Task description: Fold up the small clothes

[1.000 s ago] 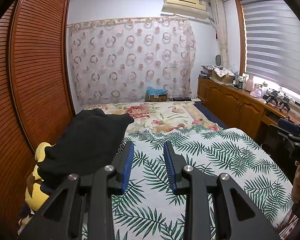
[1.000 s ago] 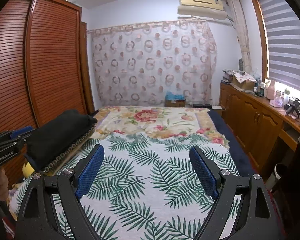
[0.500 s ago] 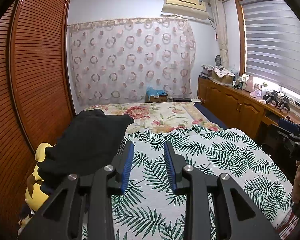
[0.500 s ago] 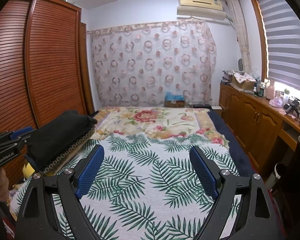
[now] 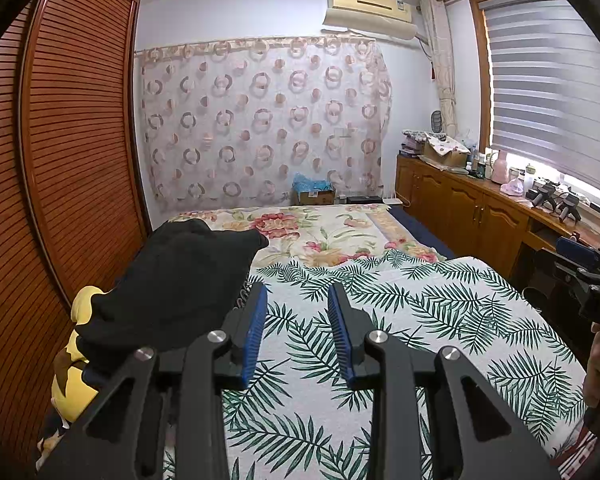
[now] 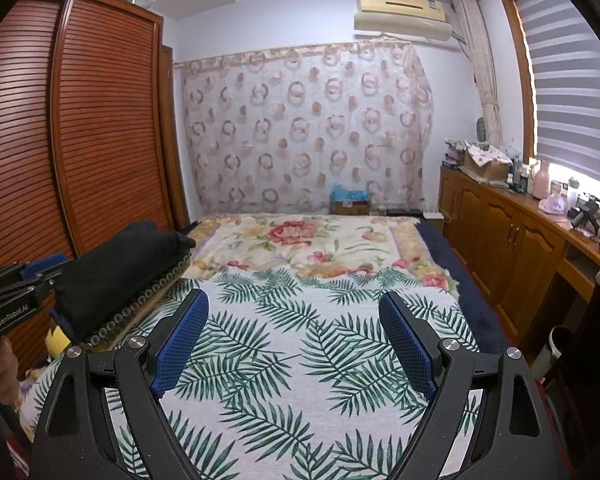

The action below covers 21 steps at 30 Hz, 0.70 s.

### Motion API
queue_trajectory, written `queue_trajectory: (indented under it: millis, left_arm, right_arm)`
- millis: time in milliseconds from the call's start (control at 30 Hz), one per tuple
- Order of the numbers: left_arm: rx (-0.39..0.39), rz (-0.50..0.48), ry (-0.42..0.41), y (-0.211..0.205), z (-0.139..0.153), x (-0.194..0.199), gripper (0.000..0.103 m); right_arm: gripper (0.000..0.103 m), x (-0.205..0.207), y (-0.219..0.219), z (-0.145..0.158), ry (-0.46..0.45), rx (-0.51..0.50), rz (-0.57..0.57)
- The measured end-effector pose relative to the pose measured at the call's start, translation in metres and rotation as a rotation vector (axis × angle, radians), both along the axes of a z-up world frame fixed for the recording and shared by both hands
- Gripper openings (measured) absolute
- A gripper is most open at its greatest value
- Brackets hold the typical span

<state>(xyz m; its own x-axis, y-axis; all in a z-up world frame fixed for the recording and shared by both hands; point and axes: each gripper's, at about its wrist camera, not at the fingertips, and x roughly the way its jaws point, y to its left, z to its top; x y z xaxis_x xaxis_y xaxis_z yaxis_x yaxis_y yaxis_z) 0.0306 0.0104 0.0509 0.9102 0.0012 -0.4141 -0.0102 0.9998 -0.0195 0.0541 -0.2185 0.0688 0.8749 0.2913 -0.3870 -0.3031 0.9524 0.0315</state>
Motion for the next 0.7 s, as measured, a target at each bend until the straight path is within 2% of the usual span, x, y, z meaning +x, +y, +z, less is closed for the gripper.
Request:
queue_trajectory:
  millis: [700]
  left_arm:
    - [0.0,0.0,-0.002,-0.0007,0.0007,-0.0006,0.031]
  right_arm:
    - [0.089,0.0002,0.0,-0.0005,0.0,0.0,-0.003]
